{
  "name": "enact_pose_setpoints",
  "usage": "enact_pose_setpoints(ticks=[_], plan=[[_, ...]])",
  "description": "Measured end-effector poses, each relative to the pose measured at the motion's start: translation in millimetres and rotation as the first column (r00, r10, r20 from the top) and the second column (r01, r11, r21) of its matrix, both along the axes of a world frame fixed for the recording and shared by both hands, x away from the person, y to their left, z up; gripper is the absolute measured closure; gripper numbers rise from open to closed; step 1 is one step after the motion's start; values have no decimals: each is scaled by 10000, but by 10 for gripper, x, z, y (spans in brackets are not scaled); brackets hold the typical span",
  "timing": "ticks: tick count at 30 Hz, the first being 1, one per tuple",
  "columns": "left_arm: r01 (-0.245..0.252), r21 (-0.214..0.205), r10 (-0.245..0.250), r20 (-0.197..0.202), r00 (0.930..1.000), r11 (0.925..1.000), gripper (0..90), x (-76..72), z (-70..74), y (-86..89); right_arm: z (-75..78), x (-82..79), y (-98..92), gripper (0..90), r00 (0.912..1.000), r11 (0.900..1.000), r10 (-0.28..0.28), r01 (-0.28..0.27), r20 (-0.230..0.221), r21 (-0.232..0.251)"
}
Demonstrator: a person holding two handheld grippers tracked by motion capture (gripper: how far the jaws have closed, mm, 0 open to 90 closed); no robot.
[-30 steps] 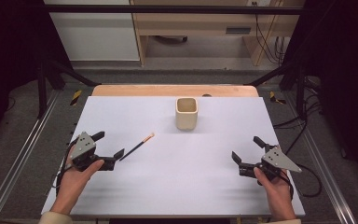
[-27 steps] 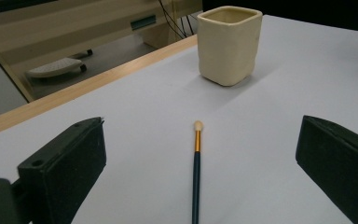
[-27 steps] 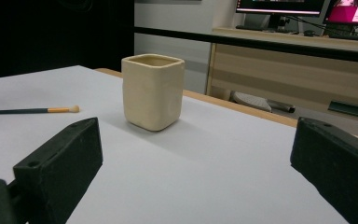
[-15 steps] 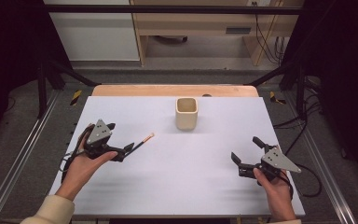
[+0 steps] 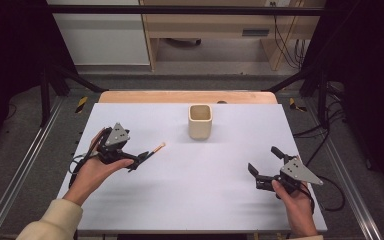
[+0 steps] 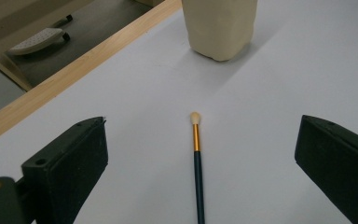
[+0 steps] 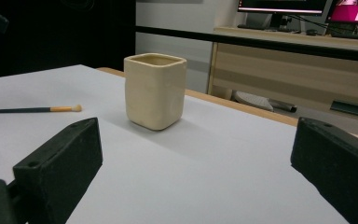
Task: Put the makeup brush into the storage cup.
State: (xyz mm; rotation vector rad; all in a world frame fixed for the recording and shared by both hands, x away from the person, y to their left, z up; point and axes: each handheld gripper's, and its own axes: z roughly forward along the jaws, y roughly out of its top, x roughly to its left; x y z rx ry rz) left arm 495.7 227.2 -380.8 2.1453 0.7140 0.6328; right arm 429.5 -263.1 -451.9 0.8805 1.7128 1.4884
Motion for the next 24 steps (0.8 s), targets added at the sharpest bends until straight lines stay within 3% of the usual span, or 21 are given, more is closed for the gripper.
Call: enact_pose_setpoints(ticks=[9,11,12,13,24], plan=[[18,244,-19,44,10000,9997,27,87,63,-62,-8,4,6,22,10000,9999,-38,37,-34,-147],[94,532,-91,-61,9999,9985,28,116,81,-73,-8,4,6,22,10000,9999,-38,38,-35,-141],[31,442,-28,-68,10000,9990,27,123,76,-87,-8,4,5,22,10000,9999,-45,44,-34,-142],[75,669,-68,-109,9999,9977,27,134,84,-85,-8,4,5,22,10000,9999,-45,44,-34,-142],[9,1432,107,-801,9967,9897,29,315,-9,-236,-10,6,6,21,10000,9998,-46,45,-34,-182]])
